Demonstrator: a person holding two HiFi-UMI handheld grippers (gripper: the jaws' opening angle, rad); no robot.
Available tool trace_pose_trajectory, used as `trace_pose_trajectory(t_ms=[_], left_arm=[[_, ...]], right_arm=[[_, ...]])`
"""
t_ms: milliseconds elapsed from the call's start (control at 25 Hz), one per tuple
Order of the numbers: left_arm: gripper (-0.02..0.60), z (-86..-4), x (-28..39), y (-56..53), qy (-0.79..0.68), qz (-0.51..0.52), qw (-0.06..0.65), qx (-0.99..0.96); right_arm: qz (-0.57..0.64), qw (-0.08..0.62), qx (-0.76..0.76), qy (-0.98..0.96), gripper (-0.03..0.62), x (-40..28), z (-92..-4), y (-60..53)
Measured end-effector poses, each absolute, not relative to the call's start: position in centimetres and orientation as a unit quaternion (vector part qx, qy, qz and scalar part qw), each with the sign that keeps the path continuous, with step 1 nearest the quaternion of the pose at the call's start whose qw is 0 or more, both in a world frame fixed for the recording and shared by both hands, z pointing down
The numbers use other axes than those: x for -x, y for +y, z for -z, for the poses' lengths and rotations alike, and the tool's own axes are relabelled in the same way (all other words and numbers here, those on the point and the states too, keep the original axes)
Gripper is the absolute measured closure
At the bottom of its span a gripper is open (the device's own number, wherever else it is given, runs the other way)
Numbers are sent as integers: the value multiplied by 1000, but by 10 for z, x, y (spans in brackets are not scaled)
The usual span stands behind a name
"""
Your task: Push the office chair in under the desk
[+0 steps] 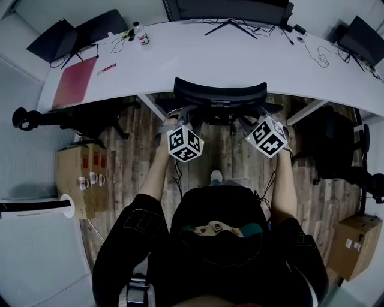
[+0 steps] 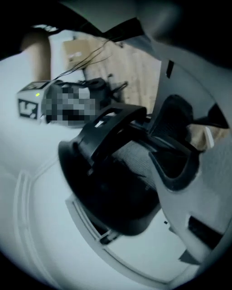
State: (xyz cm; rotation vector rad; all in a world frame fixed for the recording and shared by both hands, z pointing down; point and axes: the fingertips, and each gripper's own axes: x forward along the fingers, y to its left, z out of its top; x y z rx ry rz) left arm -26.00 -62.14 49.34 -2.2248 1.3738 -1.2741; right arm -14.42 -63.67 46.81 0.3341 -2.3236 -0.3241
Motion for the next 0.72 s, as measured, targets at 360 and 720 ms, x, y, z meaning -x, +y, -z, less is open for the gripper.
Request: trace_pose_trajectory(t_ms=[360, 720], left_arm=[[572, -407, 271, -621, 580, 204, 53, 787], [572, -375, 283, -597, 668, 39, -34, 742]], right_arm=[[62, 168, -182, -967, 589, 140, -396, -642], [-115, -29, -344, -931, 591, 125, -368, -637]])
